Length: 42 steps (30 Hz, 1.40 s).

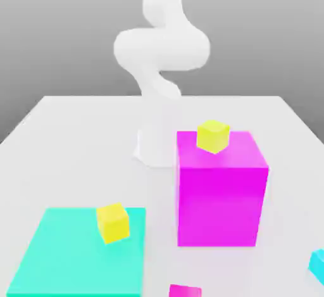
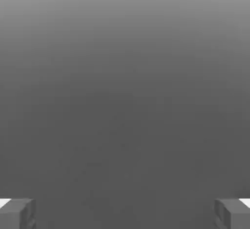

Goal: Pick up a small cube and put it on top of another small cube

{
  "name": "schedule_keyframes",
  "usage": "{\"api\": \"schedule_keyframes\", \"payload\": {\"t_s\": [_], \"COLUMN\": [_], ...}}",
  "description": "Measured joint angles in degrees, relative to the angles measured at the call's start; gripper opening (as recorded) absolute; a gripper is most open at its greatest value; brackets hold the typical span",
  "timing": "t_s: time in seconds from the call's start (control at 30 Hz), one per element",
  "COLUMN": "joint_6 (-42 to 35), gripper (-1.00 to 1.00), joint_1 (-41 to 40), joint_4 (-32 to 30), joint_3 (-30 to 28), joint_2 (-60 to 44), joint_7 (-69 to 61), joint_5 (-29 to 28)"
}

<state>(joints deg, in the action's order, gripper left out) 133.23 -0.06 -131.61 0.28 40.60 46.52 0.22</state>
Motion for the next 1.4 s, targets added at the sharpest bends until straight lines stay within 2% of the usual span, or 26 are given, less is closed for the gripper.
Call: {"api": "schedule_keyframes", "payload": {"t_s": [0.93, 1.1, 1.13, 1.4], "joint_6": [16.4, 23.2, 24.2, 23.0], "gripper": [0.0, 0.0, -1.0, -1.0], "joint_1": [1.4, 2.0, 2.1, 2.0], "joint_4": [1.9, 3.5, 3.7, 3.4], "joint_3": [2.1, 1.5, 1.4, 1.5], "joint_2": [-58.5, -68.9, -70.1, -68.6], "joint_7": [10.8, 11.7, 11.8, 11.7], "joint_5": [-1.7, -2.3, -2.3, -2.3]}}
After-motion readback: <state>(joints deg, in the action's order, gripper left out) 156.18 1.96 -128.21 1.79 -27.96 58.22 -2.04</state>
